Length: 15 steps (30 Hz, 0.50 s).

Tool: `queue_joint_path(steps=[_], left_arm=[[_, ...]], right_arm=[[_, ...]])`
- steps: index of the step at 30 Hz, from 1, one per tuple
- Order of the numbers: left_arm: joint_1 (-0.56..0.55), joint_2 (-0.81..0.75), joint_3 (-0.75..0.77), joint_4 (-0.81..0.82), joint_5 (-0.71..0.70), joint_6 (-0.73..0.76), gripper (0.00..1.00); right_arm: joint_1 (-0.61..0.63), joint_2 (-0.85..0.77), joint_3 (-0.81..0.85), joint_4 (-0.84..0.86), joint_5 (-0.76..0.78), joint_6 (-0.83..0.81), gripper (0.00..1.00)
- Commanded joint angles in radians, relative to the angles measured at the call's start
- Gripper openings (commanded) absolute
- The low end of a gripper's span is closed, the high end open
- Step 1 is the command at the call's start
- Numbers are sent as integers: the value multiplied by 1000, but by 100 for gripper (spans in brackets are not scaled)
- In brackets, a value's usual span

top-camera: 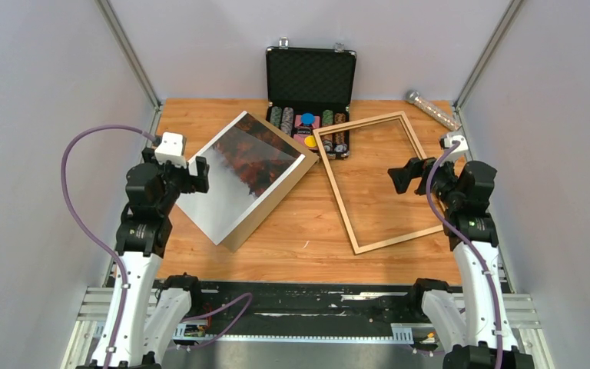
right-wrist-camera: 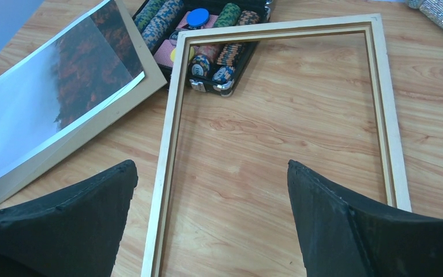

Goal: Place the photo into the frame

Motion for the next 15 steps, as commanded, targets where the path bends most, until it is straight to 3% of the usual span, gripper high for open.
queue_joint_path(steps=[1,5,15], left_arm=[[4,-34,60,-31,-16,43,100],[4,-26,92,-102,32,92,100],[3,57,63,-85,118,134,100]], right_arm=[[4,-22,27,-3,-84,-10,100],[19,7,62,-29,-142,-9,100],[210,118,85,30,8,-19,100]])
